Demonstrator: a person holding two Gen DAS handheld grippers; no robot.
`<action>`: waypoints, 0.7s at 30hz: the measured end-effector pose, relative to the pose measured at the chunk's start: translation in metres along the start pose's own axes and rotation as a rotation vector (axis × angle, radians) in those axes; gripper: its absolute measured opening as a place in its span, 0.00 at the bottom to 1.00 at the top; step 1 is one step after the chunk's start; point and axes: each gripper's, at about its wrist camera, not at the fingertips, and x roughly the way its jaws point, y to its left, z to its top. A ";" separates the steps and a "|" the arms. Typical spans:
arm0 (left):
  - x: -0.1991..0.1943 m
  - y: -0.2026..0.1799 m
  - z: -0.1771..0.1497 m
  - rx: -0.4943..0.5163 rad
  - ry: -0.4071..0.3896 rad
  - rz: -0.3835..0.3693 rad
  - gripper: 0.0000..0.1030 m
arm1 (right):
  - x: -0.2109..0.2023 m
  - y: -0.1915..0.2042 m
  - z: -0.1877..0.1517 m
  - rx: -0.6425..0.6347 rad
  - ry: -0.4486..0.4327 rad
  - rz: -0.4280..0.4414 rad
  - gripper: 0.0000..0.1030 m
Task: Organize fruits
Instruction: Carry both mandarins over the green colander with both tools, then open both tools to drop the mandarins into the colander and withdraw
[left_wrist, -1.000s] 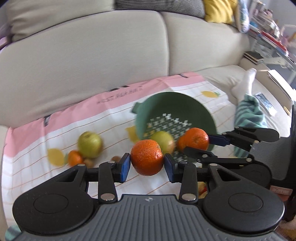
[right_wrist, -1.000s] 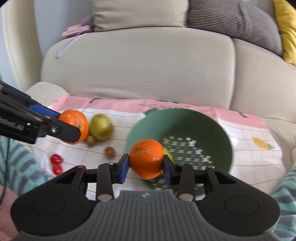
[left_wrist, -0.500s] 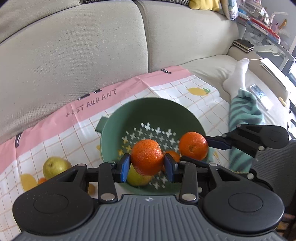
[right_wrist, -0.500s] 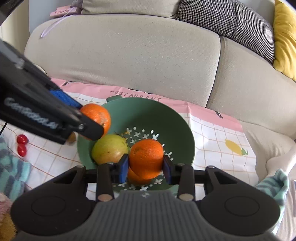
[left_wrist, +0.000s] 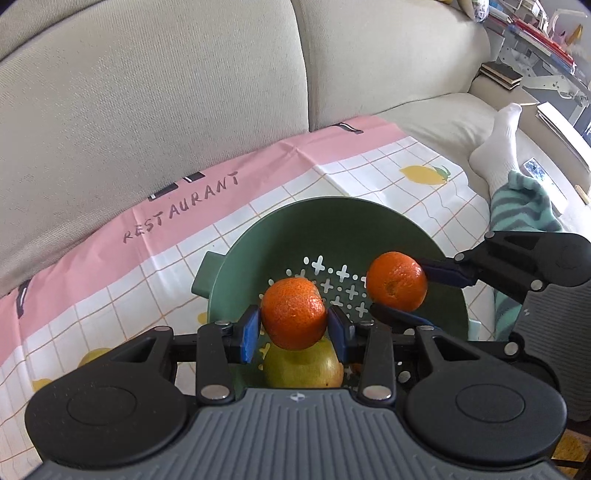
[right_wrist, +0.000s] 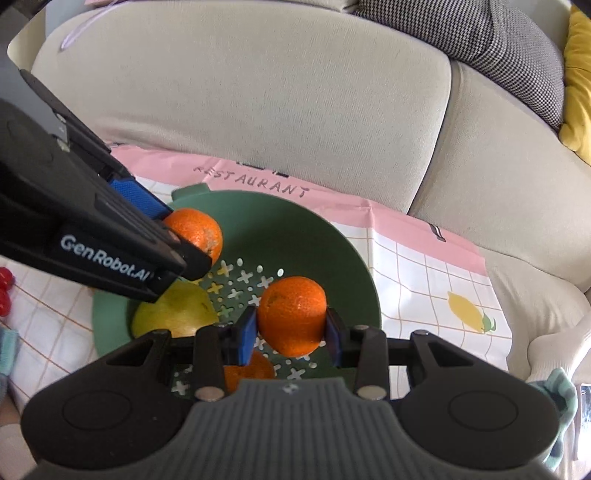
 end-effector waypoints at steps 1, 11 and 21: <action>0.002 0.001 0.001 -0.003 0.003 0.003 0.43 | 0.003 0.000 0.000 -0.006 0.006 -0.001 0.34; 0.026 0.004 0.004 -0.006 0.043 0.008 0.43 | 0.032 -0.001 0.003 -0.004 0.059 0.007 0.34; 0.035 0.002 0.005 -0.006 0.053 0.027 0.43 | 0.047 -0.003 0.001 0.000 0.094 0.023 0.35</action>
